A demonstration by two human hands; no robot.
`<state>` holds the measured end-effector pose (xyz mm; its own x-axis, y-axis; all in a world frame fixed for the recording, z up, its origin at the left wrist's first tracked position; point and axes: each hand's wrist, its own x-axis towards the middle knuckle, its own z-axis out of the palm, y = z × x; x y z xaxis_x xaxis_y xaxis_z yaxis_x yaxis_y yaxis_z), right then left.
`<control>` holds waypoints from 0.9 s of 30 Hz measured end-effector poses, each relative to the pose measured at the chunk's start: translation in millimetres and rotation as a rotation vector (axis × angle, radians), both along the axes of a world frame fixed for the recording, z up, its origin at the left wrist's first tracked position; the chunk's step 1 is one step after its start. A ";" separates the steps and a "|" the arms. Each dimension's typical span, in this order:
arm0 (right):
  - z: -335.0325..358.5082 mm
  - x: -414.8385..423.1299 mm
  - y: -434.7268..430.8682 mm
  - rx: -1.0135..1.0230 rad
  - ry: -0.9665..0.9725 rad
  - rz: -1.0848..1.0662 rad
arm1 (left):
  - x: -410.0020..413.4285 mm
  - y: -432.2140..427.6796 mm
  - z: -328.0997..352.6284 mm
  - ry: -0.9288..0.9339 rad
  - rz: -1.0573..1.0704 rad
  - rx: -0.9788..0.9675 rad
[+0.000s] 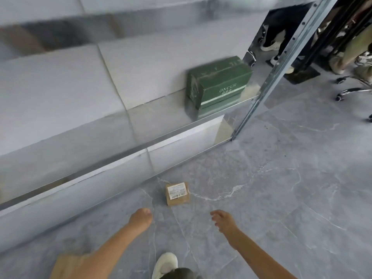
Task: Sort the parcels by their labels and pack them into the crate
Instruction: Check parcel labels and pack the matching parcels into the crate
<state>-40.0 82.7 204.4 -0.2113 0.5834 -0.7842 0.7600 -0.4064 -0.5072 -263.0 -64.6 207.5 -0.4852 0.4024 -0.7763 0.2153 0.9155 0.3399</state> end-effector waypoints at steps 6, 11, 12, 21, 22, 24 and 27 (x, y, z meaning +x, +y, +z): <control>-215.6 -63.3 53.0 -0.007 0.052 0.150 | -22.0 60.5 -222.3 -0.104 0.051 0.066; -309.5 -104.6 62.7 -0.219 0.220 0.158 | -9.1 100.4 -319.6 -0.306 0.261 0.173; -311.9 -104.6 60.8 -0.246 0.246 0.133 | -6.7 102.6 -323.2 -0.319 0.323 0.164; -72.1 -48.2 61.4 -0.135 0.363 -0.086 | -6.4 100.8 -81.2 -0.370 0.282 0.242; -26.2 -43.2 62.6 -0.097 0.389 -0.092 | -5.7 102.2 -34.8 -0.361 0.252 0.274; 64.4 -33.9 63.7 -0.013 0.436 -0.113 | -1.5 103.6 60.9 -0.341 0.195 0.314; 199.7 -28.1 66.9 0.114 0.492 -0.143 | 8.6 101.4 206.2 -0.351 0.185 0.420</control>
<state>-68.1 149.6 404.1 -0.4506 0.7096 -0.5418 0.3616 -0.4098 -0.8374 -254.4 36.9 413.7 -0.3190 0.6438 -0.6955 -0.1272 0.6981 0.7046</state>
